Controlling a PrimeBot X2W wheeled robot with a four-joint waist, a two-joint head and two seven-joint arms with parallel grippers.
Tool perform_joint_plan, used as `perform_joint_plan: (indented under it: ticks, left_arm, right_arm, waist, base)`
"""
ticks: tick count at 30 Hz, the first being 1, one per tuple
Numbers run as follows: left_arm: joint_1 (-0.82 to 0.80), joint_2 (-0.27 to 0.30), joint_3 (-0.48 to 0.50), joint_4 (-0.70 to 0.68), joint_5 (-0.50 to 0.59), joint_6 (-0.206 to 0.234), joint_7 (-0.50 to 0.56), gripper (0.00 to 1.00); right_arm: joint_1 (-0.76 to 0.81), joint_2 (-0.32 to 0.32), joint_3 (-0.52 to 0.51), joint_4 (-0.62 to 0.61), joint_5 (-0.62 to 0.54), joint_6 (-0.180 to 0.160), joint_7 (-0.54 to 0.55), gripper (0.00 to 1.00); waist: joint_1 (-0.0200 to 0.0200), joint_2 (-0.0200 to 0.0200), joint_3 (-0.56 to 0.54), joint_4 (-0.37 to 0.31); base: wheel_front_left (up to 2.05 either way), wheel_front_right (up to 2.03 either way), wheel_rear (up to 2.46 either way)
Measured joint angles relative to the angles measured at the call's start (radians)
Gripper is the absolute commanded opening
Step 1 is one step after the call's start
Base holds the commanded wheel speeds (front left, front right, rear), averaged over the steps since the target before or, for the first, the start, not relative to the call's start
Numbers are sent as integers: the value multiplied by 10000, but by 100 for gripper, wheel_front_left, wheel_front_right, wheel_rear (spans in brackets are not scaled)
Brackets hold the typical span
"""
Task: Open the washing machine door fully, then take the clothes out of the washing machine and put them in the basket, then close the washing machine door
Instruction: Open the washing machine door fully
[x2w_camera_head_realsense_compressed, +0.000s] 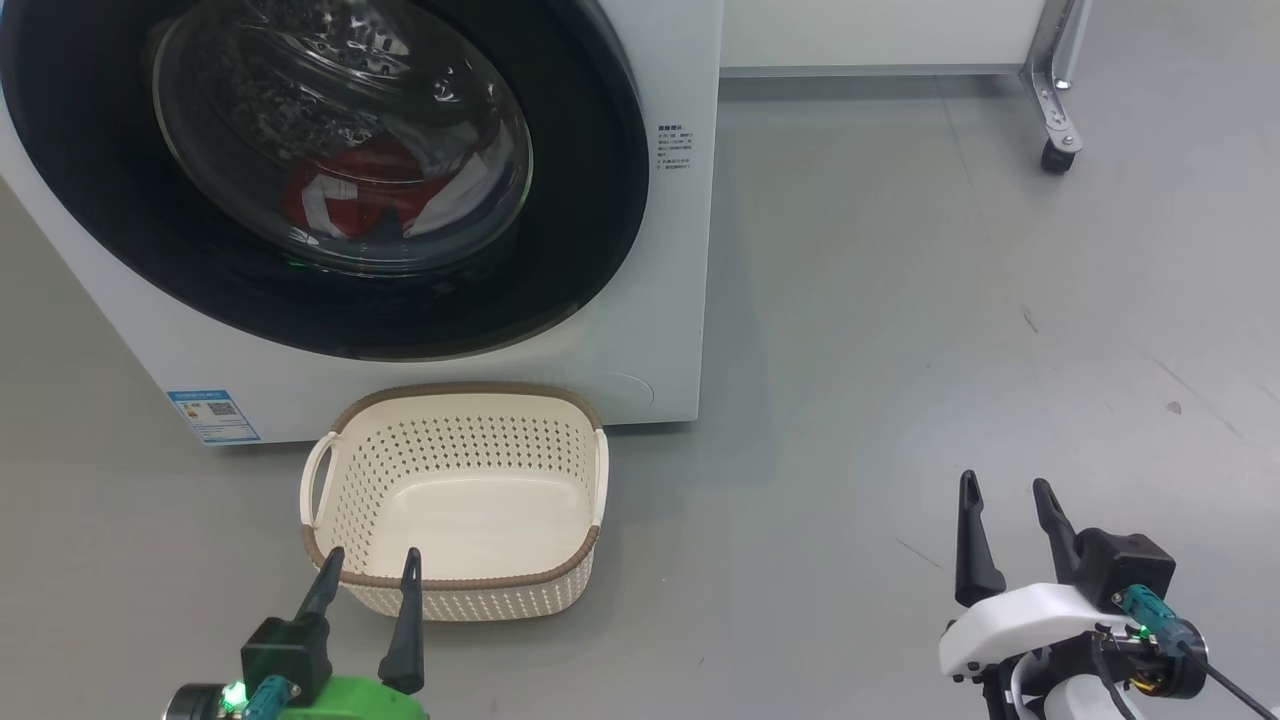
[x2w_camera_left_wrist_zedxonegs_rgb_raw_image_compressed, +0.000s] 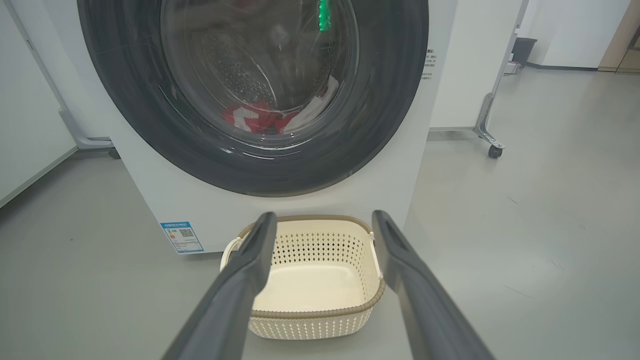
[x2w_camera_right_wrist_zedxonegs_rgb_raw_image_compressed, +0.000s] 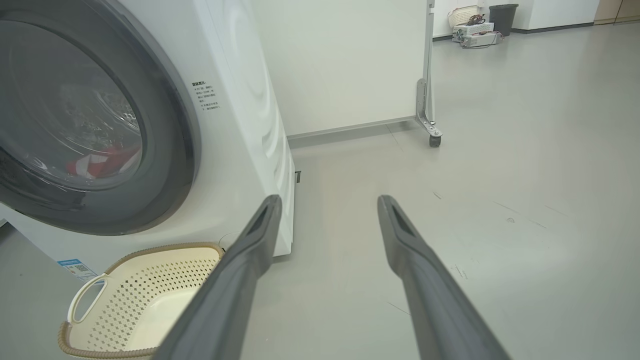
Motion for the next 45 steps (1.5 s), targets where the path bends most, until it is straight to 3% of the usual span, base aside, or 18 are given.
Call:
perform_joint_plan:
  ticks: [9, 10, 13, 14, 22, 27, 38, 45]
  left_arm:
    - [-33, -2, -79, 0, -159, 33, 0, 100]
    - [-33, -2, -90, 2, -159, 42, 0, 100]
    - [-34, -2, -121, 4, -159, 75, 0, 100]
    - [-34, -2, -130, 4, -159, 77, 0, 100]
    - [-247, -2, -232, -81, -159, 77, 0, 100]
    - [-491, -6, -451, -161, -186, 75, 0, 100]
    - [-815, -15, -708, -242, -533, 58, 0, 100]
    - [-1108, -19, -895, -359, -1012, 25, 0, 100]
  right_arm:
    - [-37, -2, 10, 92, 4, 0, -4, 100]
    - [-41, -2, 12, 96, 4, 0, -4, 86]
    - [-54, -2, 15, 121, 44, 0, -12, 12]
    - [-58, -2, 15, 123, 84, 0, -12, 0]
    - [-257, 2, -144, -25, 803, 36, -15, 0]
    - [-429, 0, -548, -268, 2940, 314, -15, 0]
    - [-1308, 0, -1639, -543, 7434, 454, 113, 0]
    - [-2313, -10, -2247, -725, 8531, 443, 437, 0]
  waist:
    - [0, 0, 10, 31]
    - [0, 0, 15, 37]
    - [0, 0, 38, 57]
    - [0, 0, 50, 64]
    - [0, 0, 345, 173]
    - [0, 0, 581, 304]
    - [0, 0, 1189, 812]
    - [0, 0, 1651, 1243]
  base:
    - [0, 0, 0]
    - [0, 0, 0]
    - [0, 0, 0]
    - [0, 0, 0]
    - [0, 0, 0]
    - [0, 0, 0]
    - [0, 0, 0]
    - [0, 0, 0]
